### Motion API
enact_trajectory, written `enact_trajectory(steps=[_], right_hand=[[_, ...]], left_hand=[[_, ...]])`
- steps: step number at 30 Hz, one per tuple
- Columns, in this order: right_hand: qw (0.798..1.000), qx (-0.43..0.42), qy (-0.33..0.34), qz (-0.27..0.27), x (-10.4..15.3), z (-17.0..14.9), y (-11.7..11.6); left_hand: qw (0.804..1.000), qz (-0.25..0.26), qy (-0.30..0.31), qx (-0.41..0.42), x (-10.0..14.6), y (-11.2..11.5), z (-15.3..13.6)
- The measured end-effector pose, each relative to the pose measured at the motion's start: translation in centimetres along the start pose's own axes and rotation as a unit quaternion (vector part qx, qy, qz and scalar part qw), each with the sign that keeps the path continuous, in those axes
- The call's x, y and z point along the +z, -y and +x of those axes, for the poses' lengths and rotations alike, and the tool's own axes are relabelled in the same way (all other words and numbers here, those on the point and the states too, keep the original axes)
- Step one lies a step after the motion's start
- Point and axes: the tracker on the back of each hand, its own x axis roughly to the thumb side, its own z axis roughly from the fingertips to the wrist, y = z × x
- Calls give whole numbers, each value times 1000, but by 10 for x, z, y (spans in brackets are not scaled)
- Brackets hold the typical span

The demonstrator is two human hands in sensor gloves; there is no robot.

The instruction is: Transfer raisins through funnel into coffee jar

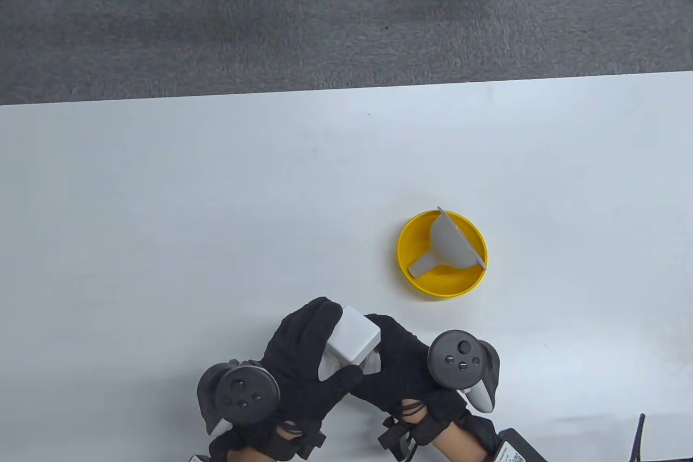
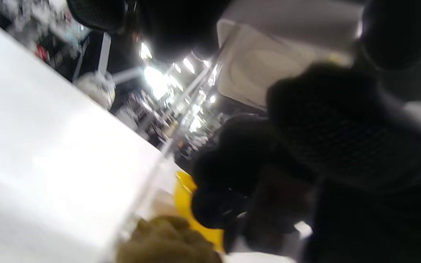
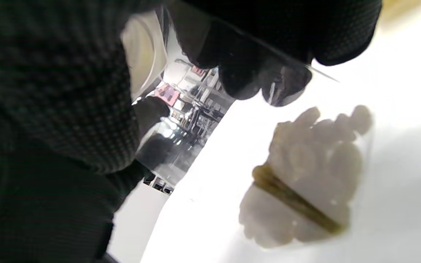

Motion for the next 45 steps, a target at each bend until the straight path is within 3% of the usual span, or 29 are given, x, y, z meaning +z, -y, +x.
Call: enact_trajectory(steps=[4,7,8,9,11,13,16,18,19,22,24,27,30,34,38,40,43,45], right_hand=[[1000,-5,1,4,1,0,-1],[997,-59,20,42,-1,-1,4],[994,-84,35,61,-2,-1,5],[985,-129,53,103,-3,1,6],[974,-163,71,141,-1,4,4],[975,-159,69,143,0,6,3],[978,-154,50,132,-2,2,2],[986,-133,30,97,-2,1,3],[994,-85,22,65,-1,1,3],[999,-4,27,26,2,5,2],[999,19,33,17,4,8,0],[999,3,32,26,3,6,1],[996,-61,41,48,1,3,7],[987,-99,76,100,1,8,14],[986,-105,85,98,5,10,16],[987,-100,86,90,4,8,17],[986,-129,81,70,4,8,19],[989,-111,84,49,5,9,21]], left_hand=[[999,4,-1,55,-2,4,-1],[983,-26,12,181,-6,-1,-16],[964,-52,22,259,-8,-1,-22],[932,-97,35,346,-11,1,-26],[892,-162,59,417,-12,3,-29],[893,-171,66,410,-13,3,-31],[914,-173,59,362,-14,-1,-32],[951,-128,24,280,-10,-4,-27],[971,-79,20,224,-7,-6,-21],[992,-50,0,114,-1,-3,-5],[996,-32,-4,85,1,0,2],[995,-6,2,101,0,-5,2],[981,-12,15,195,-2,-10,-6],[946,-96,52,306,-10,-10,-17],[925,-169,66,335,-14,-6,-27],[921,-173,57,345,-14,-5,-29],[932,-140,29,332,-14,-2,-34],[921,-161,17,355,-15,3,-37]])
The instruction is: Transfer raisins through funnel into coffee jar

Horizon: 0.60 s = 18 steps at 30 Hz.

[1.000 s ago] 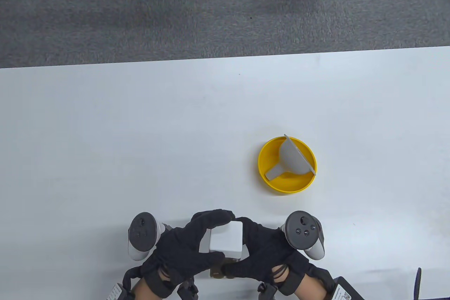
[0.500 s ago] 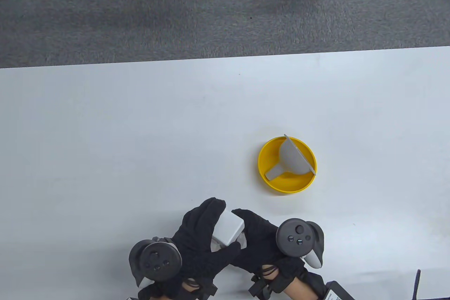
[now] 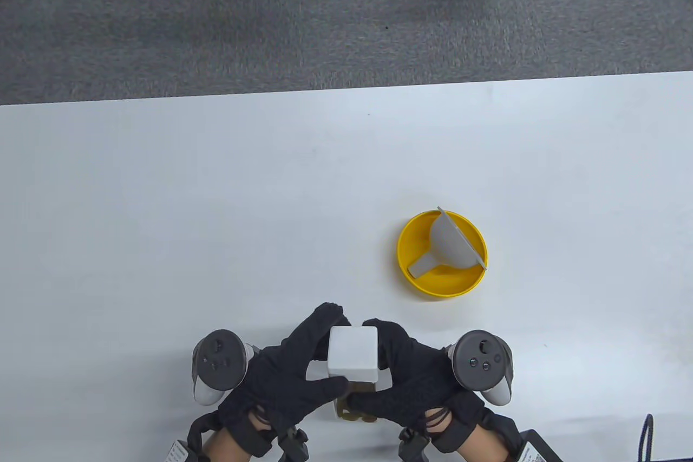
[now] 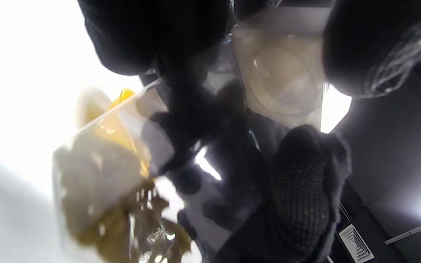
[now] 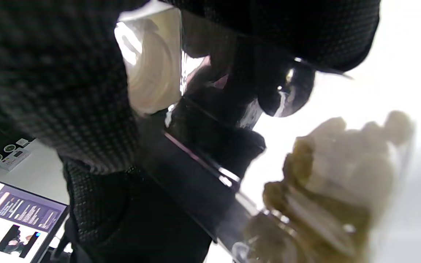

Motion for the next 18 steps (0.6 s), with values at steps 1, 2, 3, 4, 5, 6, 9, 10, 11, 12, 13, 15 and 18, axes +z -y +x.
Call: enact_trajectory(steps=[1,2,3,4,5,6,9,10,11,12,13,15,18], right_hand=[[1000,-1,-6,-3,1,-2,-1],[1000,-10,-12,-3,1,-3,-2],[1000,-18,-15,-6,2,-5,-3],[1000,-19,-13,-12,2,-6,-3],[1000,-17,-9,-18,2,-6,-3],[1000,-22,-7,-19,1,-6,-2],[999,-18,0,-29,0,-2,1],[1000,-5,1,-29,-1,-2,2],[1000,-10,1,-22,-1,-2,2],[1000,-16,-4,-16,-1,-2,1],[1000,-15,-10,-12,-2,-2,2],[1000,-23,-8,-18,-3,-2,4],[999,-33,-24,-28,-4,-8,8]], left_hand=[[1000,2,0,16,0,0,-4],[1000,7,-3,23,-1,0,-6],[999,6,-5,38,-1,0,-9],[999,10,-7,43,-1,-1,-10],[998,35,-3,49,0,-3,-12],[997,41,-3,65,-2,-5,-11],[998,57,4,38,-3,-7,-5],[998,56,5,31,-4,-8,-6],[998,32,1,45,-6,-9,-5],[999,18,3,43,-6,-9,-2],[1000,16,-2,-2,-6,-11,5],[995,24,-8,-93,-3,-16,18],[980,52,-18,-189,6,-27,35]])
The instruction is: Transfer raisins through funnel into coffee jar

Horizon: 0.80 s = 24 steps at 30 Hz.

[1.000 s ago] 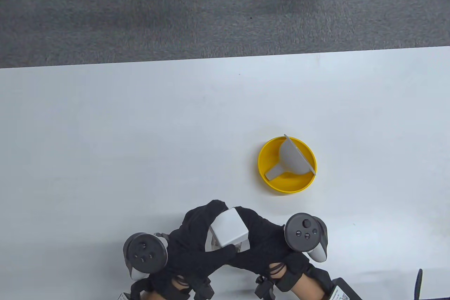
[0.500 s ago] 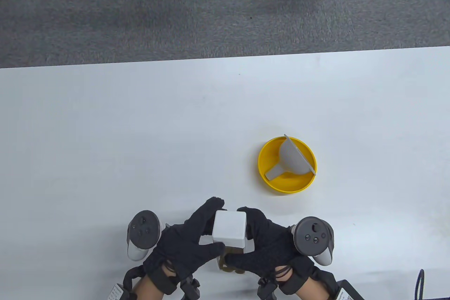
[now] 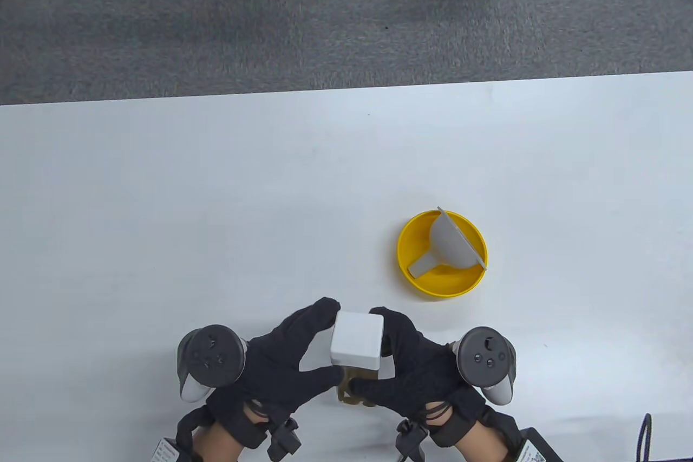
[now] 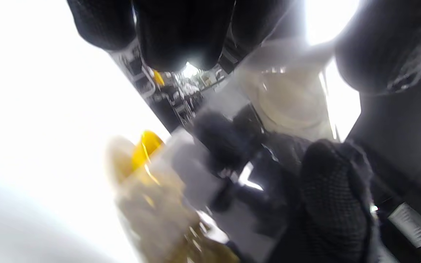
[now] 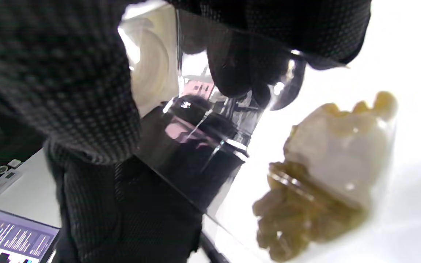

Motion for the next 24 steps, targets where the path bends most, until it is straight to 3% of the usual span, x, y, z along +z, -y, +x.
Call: enact_trajectory(steps=[3,7,10,12,14,16,24], right_hand=[[1000,0,-11,-6,0,-5,6],[1000,3,-20,-19,-1,-10,14],[998,6,-43,-35,0,-13,21],[998,0,-48,-37,-2,-16,25],[998,1,-53,-43,-2,-17,27],[998,11,-54,-42,-3,-18,29],[997,35,-56,-50,-3,-22,28]], left_hand=[[996,29,-24,-84,11,-15,7],[972,74,-69,-212,28,-31,7],[919,125,-106,-358,44,-42,-3],[887,132,-136,-421,53,-46,-15],[865,136,-158,-457,61,-47,-29],[855,134,-171,-471,65,-47,-41],[830,118,-218,-500,66,-44,-74]])
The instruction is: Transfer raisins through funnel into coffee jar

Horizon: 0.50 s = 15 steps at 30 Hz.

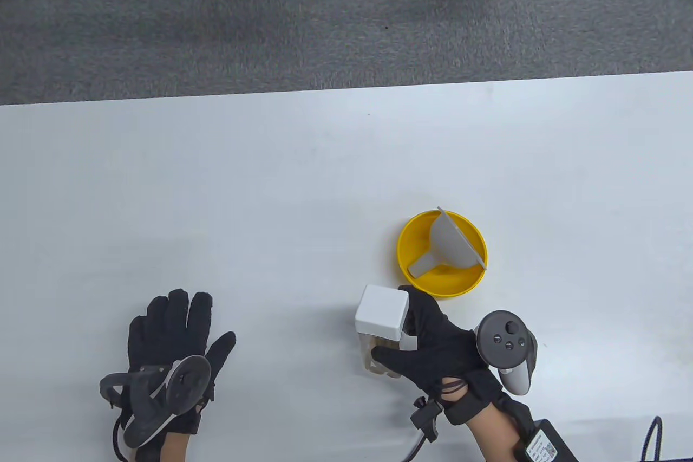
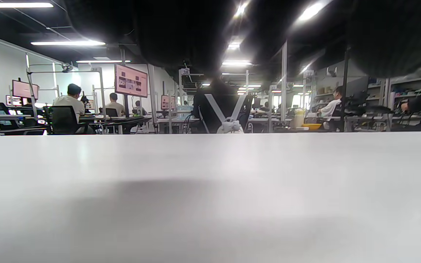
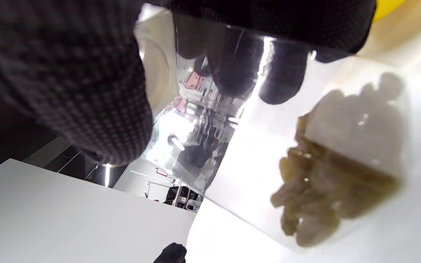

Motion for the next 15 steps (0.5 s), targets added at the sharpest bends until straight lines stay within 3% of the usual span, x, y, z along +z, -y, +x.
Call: enact_trajectory(steps=[8,15], right_hand=[[1000,19,-12,-8,-2,-3,-4],[997,64,-30,23,-8,1,-13]], left_hand=[[1000,-15,9,-16,-2,4,3],[999,-30,28,-15,0,7,10]])
